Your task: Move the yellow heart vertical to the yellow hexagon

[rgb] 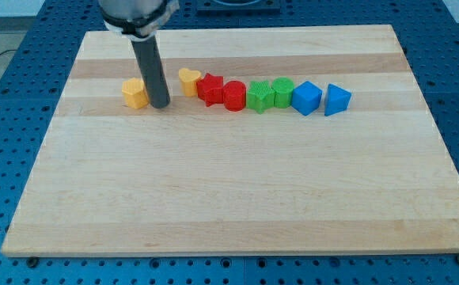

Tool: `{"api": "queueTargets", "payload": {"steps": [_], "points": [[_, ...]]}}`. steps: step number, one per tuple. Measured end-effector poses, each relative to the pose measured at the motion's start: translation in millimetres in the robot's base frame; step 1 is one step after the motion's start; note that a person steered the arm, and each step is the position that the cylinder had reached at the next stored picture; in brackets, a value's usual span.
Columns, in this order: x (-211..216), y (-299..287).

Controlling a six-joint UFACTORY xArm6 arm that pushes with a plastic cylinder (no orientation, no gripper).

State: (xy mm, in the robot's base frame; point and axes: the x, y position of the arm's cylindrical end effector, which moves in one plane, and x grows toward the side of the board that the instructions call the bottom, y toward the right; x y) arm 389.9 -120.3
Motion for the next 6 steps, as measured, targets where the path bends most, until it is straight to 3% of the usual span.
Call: {"api": "queueTargets", "payload": {"steps": [1, 2, 3, 4, 6], "points": [[1, 43], [-37, 59], [-79, 9], [-89, -55], [-92, -58]]}}
